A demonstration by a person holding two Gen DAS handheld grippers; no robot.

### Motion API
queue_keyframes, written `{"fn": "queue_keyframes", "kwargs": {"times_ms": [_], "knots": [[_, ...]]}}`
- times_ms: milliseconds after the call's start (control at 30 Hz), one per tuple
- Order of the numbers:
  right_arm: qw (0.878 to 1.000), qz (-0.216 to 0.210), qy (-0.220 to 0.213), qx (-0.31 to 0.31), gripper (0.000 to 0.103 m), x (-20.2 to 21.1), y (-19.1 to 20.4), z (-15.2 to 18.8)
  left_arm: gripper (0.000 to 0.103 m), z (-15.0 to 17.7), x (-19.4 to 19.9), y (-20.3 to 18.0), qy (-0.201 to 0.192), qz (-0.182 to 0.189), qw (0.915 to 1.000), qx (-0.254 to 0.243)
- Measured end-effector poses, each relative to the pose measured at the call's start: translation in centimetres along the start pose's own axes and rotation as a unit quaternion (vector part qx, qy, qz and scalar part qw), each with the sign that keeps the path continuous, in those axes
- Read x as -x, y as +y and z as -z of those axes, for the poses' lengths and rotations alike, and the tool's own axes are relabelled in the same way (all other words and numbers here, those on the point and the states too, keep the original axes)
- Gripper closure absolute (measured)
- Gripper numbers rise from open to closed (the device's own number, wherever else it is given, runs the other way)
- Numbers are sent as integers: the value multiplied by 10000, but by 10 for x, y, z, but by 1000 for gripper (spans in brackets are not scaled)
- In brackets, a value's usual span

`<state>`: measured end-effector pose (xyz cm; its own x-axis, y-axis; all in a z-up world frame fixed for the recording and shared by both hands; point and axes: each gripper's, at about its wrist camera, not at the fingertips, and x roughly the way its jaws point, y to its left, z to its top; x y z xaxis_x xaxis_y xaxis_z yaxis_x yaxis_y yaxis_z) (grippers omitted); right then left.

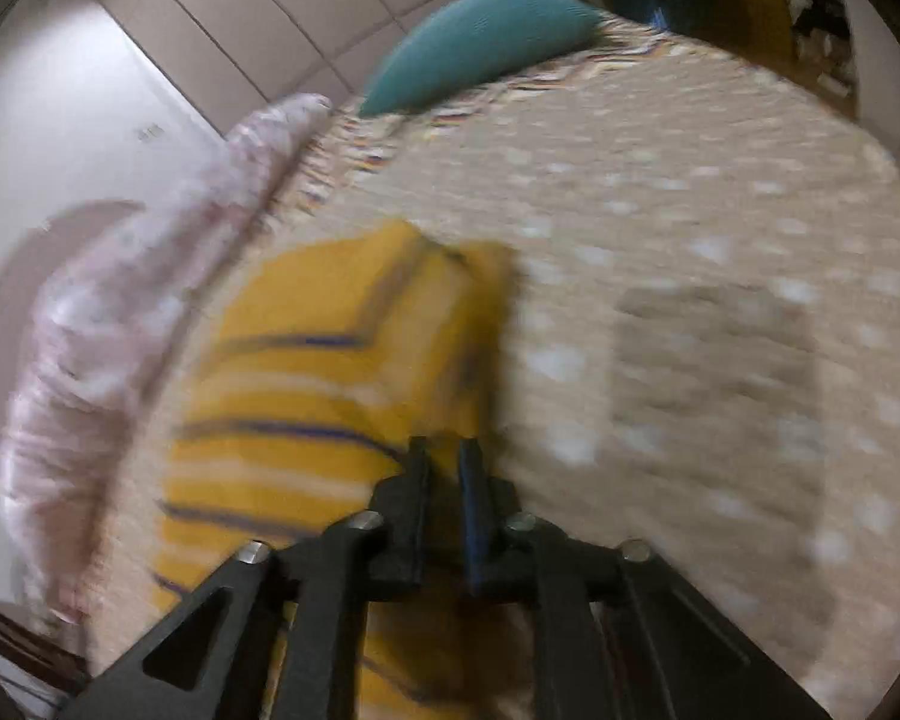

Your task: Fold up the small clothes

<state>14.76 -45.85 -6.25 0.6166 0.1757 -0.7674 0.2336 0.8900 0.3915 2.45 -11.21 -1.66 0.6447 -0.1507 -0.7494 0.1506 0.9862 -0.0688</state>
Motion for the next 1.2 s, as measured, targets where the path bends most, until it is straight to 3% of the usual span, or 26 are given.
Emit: {"fn": "queue_keyframes", "kwargs": {"times_ms": [33, 67, 200, 333, 467, 600, 767, 867, 933, 1000, 1100, 1200], "knots": [[9998, 187, -8, -11, 70, 8, -5, 1, 0, 1, -3, -2, 45, 25, 10000, -6], [9997, 165, -176, -20, 70, 20, -9, 1, 0, 2, -5, -4, 84, 43, 10000, -24], [9957, -581, -719, 88, 70, 57, 16, -10, 0, 3, -7, -18, 151, 47, 9997, -208], [9878, -1347, -476, 622, 70, 47, 70, -20, 0, -11, -4, -29, 76, 144, 9994, -301], [9856, -1520, -101, 737, 70, 14, 82, -30, 0, -41, -9, -31, -46, 189, 9997, -176], [9859, -1650, 82, 275, 70, -22, 54, -49, 0, -82, -35, -36, -21, 400, 9992, -51], [9754, -2154, 46, -461, 89, -50, -2, -67, 0, -119, -89, -50, 214, 358, 9991, -85], [9747, -2123, -116, -688, 89, -56, -34, -65, 0, -123, -130, -55, 515, 107, 9986, -108], [9659, -2400, -68, -970, 90, -66, -57, -58, 0, -119, -149, -53, 798, 196, 9966, -102], [9489, -2810, -31, -1436, 90, -71, -76, -58, 0, -117, -150, -49, 910, 302, 9954, -37], [9484, -2858, -25, -1374, 85, -72, -75, -60, 0, -137, -127, -43, 743, 686, 9945, 268], [9457, -2969, -30, -1325, 80, -69, -75, -60, 0, -173, -120, -50, 457, 523, 9971, 310]]}}
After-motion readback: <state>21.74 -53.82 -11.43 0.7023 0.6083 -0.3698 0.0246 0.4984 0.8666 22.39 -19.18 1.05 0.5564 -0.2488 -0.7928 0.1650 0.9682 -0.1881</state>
